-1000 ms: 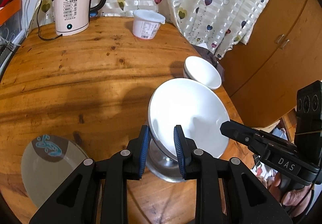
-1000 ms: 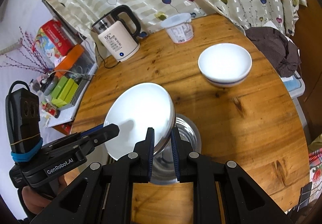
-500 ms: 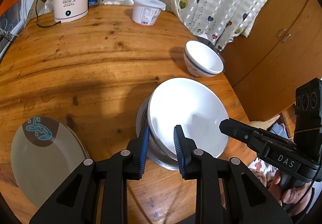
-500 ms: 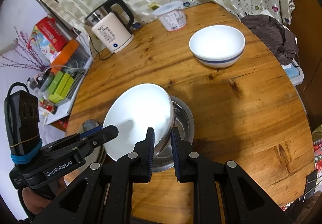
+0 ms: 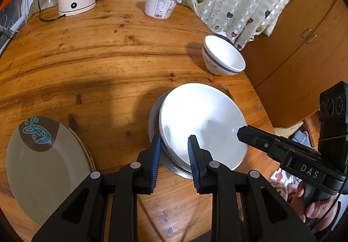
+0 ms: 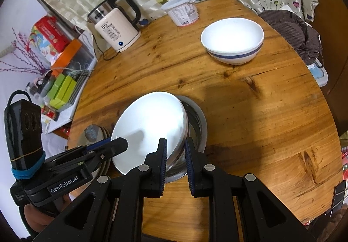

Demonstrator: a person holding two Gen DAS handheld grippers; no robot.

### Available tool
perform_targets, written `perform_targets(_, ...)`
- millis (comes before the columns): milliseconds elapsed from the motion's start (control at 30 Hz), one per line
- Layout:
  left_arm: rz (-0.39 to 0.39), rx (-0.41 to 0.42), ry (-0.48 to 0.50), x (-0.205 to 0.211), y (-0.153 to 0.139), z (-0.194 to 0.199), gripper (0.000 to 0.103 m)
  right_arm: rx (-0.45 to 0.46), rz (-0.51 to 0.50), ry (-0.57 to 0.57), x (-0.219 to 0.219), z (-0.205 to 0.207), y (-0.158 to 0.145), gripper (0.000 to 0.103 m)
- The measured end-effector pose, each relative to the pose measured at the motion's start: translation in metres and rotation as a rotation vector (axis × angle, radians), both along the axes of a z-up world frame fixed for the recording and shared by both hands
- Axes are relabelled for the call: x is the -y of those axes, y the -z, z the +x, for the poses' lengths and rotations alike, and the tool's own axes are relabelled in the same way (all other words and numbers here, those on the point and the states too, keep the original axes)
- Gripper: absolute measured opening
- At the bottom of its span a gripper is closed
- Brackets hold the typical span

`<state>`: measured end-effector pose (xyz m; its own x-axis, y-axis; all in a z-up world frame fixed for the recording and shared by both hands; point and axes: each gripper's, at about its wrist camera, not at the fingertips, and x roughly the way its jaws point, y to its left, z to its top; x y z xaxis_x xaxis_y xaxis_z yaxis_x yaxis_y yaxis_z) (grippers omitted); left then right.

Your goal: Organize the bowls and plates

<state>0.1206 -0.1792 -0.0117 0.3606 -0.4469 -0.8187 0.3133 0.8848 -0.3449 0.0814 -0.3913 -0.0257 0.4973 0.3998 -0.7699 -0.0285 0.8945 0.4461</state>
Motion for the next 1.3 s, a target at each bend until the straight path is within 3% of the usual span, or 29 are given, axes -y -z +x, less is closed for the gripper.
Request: perform_targets(1300,0.031,0.009,0.002,0.006,0.014,0.011,0.026,-0.006,-0.049,-0.012,-0.002,0.011,0.012,0.017)
